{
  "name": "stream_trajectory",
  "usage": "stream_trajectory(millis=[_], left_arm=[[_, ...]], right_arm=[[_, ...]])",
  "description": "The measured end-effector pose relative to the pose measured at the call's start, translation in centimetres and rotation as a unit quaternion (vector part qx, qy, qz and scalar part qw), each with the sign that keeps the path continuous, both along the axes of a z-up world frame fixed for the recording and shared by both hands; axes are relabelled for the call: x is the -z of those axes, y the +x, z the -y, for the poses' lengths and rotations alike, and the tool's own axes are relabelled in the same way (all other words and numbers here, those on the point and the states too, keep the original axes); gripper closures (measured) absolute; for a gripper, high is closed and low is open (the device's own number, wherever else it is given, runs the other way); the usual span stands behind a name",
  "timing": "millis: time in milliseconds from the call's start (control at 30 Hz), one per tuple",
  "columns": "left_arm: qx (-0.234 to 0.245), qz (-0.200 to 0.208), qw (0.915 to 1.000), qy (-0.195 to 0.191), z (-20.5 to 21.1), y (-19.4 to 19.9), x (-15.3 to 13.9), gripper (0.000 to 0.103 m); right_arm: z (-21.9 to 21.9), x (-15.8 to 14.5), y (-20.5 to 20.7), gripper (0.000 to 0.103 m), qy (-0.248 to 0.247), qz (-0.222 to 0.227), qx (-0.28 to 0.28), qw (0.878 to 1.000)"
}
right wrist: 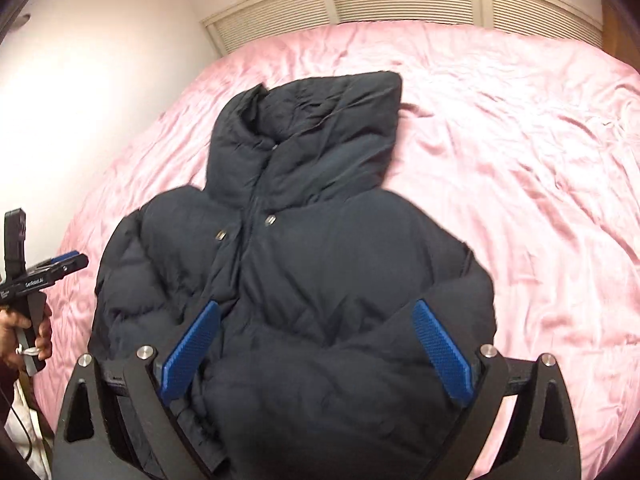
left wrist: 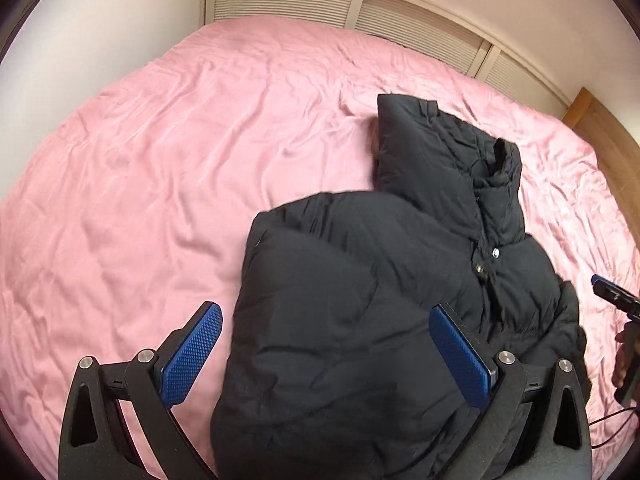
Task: Fold large clothes
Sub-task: 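Open both tools and release the folded hem onto the coat, then close both tools side by side on the folded coat edge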
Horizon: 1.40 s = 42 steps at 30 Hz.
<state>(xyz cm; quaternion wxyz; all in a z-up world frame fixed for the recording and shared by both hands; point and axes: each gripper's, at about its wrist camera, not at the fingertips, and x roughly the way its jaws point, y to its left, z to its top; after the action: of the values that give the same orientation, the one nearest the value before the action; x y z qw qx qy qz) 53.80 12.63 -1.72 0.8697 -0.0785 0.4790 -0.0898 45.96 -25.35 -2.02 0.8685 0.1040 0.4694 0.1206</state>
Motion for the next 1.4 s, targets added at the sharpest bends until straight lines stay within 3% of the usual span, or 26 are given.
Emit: stream_trajectory(millis=[167,433,533,800,900,1000,1067,1133,1167,1200,1267,1400], left_arm=[[0.038,0.004,0.9983,-0.044,2.7,8.0,0.3,0.001],[0.025,-0.006,0.9933,-0.113,5.6,19.8,2.6,0.001],[0.008,-0.017,0.9904,-0.137,6.3,22.4,3.7,0.001],[-0.016,-0.038,0.9844,-0.171,8.1,25.7,6.1,0.003],[-0.025,-0.047,0.9822,-0.18,8.5,26.2,6.8,0.012],[-0.029,-0.064,0.9817,-0.177,9.1,26.5,7.5,0.03],[-0.029,-0.072,0.9807,-0.18,9.4,26.6,7.8,0.044],[-0.022,-0.076,0.982,-0.171,9.8,26.4,7.8,0.072],[-0.016,-0.077,0.984,-0.16,10.2,26.3,7.6,0.081],[-0.013,-0.076,0.9859,-0.149,10.4,26.1,7.4,0.087],[-0.007,-0.068,0.9871,-0.145,10.5,25.6,6.7,0.091],[0.011,-0.047,0.9875,-0.15,10.2,24.0,4.6,0.094]], right_arm=[[3.6,0.6,7.5,0.004,0.04,0.008,0.042,0.998],[5.3,3.4,18.0,0.004,0.141,0.003,0.081,0.987],[5.3,4.5,20.7,0.004,0.181,0.003,0.107,0.978],[4.0,6.0,24.8,0.004,0.174,0.005,0.139,0.975],[4.2,6.6,25.6,0.006,0.172,-0.004,0.162,0.972],[4.2,7.1,26.4,0.021,0.185,-0.013,0.169,0.968],[3.7,7.5,27.1,0.034,0.182,-0.032,0.159,0.97],[3.0,7.4,27.4,0.053,0.159,-0.045,0.149,0.975],[2.6,7.3,27.5,0.066,0.148,-0.049,0.143,0.977],[2.4,7.0,27.4,0.072,0.14,-0.051,0.139,0.979],[2.1,6.2,27.1,0.083,0.126,-0.049,0.128,0.983],[1.5,3.5,25.1,0.086,0.105,-0.033,0.095,0.989]])
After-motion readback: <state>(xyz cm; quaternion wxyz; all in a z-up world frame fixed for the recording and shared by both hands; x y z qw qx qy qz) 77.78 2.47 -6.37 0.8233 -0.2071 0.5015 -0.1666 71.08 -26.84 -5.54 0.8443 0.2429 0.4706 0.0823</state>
